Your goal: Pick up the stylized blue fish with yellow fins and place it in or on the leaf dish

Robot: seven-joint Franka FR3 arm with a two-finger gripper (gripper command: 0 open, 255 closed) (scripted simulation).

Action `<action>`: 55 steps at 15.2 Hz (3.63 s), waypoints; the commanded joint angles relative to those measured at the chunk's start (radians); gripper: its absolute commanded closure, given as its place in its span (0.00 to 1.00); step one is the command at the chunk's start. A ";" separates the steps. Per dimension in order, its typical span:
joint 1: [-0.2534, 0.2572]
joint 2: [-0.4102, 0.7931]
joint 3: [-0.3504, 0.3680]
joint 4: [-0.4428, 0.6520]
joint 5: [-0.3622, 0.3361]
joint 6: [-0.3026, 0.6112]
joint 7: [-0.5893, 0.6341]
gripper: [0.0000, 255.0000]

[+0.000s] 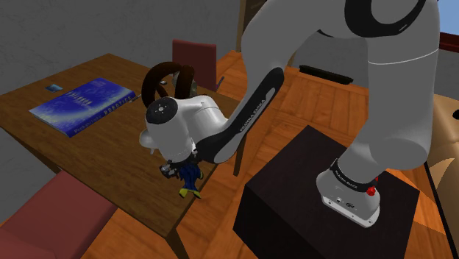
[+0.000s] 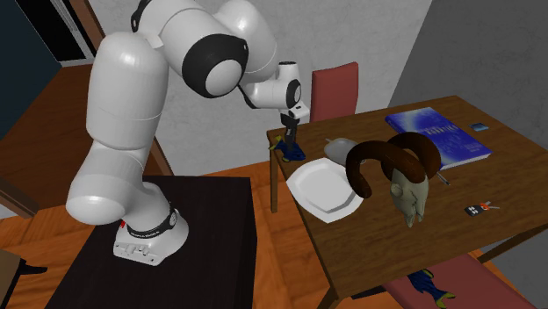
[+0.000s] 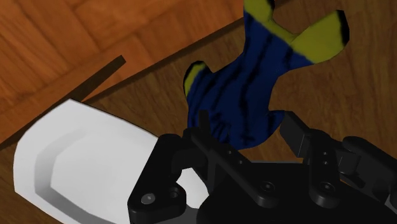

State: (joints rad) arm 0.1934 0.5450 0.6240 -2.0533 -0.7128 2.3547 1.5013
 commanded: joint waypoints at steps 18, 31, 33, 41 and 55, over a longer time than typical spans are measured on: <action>-0.058 -0.115 0.078 -0.009 0.114 -0.079 -0.084 1.00; -0.110 -0.209 0.135 0.049 0.226 -0.192 -0.191 1.00; -0.106 -0.161 0.113 0.123 0.203 -0.223 -0.217 1.00; -0.060 0.050 0.032 0.479 0.137 -0.367 -0.339 1.00; 0.042 0.335 -0.052 0.933 0.080 -0.499 -0.476 1.00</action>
State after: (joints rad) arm 0.2373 0.8752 0.5744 -1.1142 -0.6300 1.8443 1.0238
